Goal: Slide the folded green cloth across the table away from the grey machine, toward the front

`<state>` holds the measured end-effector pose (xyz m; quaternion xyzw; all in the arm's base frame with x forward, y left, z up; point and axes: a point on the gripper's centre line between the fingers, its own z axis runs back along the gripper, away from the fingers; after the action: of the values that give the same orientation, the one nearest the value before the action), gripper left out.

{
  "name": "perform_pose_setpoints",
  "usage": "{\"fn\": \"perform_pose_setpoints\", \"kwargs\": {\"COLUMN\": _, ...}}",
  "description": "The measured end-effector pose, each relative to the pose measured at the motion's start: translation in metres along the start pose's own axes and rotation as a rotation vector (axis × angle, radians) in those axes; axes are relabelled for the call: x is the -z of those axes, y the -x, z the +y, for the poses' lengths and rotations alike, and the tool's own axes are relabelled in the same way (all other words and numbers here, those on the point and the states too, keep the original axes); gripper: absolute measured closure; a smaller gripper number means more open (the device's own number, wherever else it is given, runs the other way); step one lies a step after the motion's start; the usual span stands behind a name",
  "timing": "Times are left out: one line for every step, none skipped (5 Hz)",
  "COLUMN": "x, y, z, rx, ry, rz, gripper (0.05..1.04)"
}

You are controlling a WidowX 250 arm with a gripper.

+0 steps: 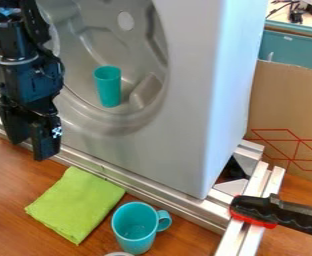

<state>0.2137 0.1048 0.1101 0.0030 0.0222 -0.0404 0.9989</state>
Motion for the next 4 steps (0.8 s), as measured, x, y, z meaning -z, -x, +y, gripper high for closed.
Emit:
{"fn": "perform_pose_setpoints", "kwargs": {"x": 0.007, "y": 0.002, "z": -0.001, "rx": -0.001, "ry": 0.010, "rz": 0.017, "gripper": 0.083}}
{"fn": "perform_pose_setpoints", "kwargs": {"x": 0.033, "y": -0.006, "z": 0.006, "rx": -0.001, "ry": -0.074, "rz": -0.062, "gripper": 0.083}}
{"fn": "perform_pose_setpoints", "kwargs": {"x": 0.070, "y": -0.021, "z": 0.000, "rx": 0.038, "ry": 0.024, "rz": -0.063, "gripper": 0.083}}
{"fn": "perform_pose_setpoints", "kwargs": {"x": 0.099, "y": -0.023, "z": 0.006, "rx": 0.000, "ry": 0.064, "rz": -0.038, "gripper": 0.083}}
